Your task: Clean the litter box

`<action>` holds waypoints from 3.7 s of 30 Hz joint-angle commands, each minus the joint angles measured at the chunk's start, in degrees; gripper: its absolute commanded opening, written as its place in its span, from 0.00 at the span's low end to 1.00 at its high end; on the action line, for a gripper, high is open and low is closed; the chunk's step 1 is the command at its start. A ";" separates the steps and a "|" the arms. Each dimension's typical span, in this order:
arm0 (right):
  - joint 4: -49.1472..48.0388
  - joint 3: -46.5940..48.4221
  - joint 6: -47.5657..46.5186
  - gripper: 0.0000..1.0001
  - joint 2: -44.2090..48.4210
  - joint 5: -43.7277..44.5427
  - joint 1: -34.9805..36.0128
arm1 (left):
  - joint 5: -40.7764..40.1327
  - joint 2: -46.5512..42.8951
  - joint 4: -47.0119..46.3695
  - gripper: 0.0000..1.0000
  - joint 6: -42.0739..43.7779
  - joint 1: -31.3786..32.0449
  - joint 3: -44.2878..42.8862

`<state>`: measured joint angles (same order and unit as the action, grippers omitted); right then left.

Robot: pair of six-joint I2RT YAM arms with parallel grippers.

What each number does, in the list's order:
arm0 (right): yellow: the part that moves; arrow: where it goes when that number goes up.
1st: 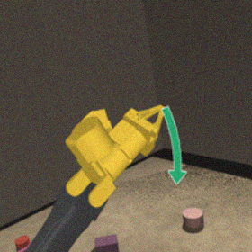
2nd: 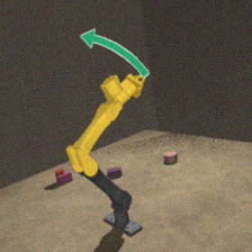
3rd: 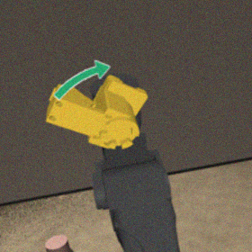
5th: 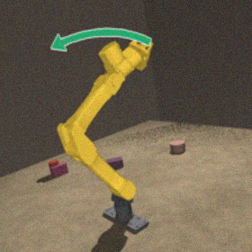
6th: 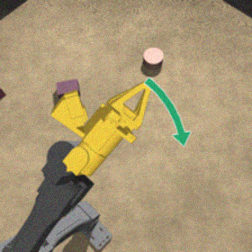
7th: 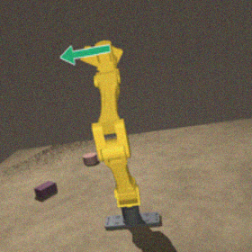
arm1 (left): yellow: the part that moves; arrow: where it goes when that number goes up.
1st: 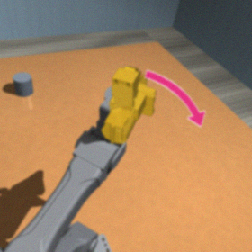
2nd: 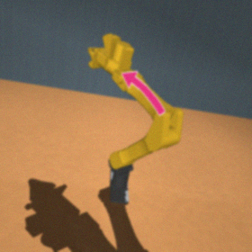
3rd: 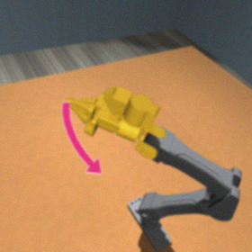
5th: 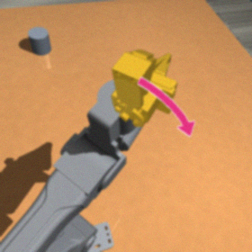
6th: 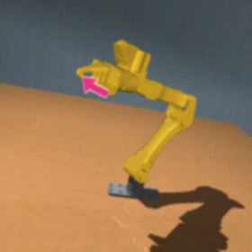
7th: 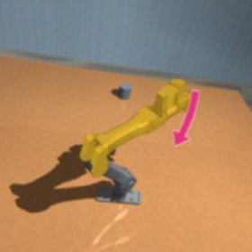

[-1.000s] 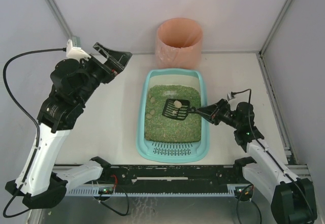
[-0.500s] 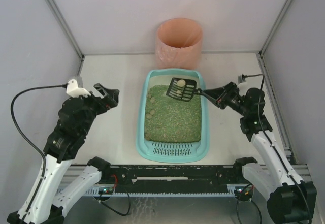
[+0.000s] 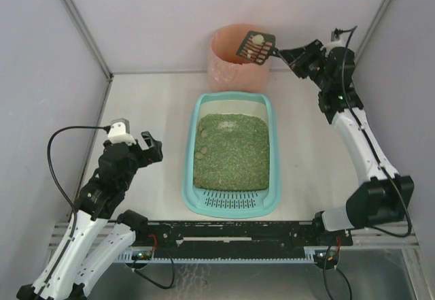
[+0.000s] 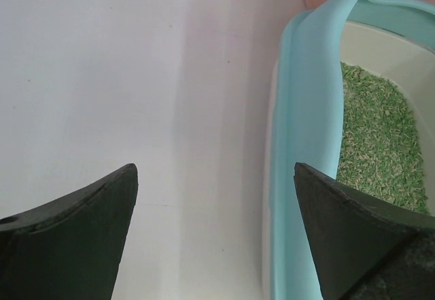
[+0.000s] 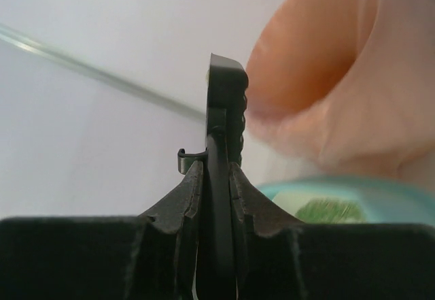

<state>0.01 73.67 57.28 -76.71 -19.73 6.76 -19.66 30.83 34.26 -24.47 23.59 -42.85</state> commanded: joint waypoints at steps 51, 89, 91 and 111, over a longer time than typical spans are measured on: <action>31.56 -2.84 -16.97 0.00 11.76 20.35 30.00 | -0.41 5.87 -0.78 1.00 -11.38 -0.77 -17.18; 20.85 0.40 -13.29 0.00 -25.83 9.94 29.58 | -7.07 6.96 3.32 1.00 -20.20 -0.75 -35.55; 13.39 -4.21 -9.90 0.00 -25.12 5.56 28.25 | -7.12 6.81 3.54 1.00 -19.34 -0.81 -36.76; -3.65 -20.16 -2.38 0.00 -13.06 1.47 23.51 | -12.56 -0.01 0.46 1.00 -11.95 -0.74 -26.17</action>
<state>0.21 56.29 53.21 -95.85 -19.35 31.40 -27.66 33.91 37.30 -41.95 23.16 -75.09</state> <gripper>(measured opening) 0.148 0.998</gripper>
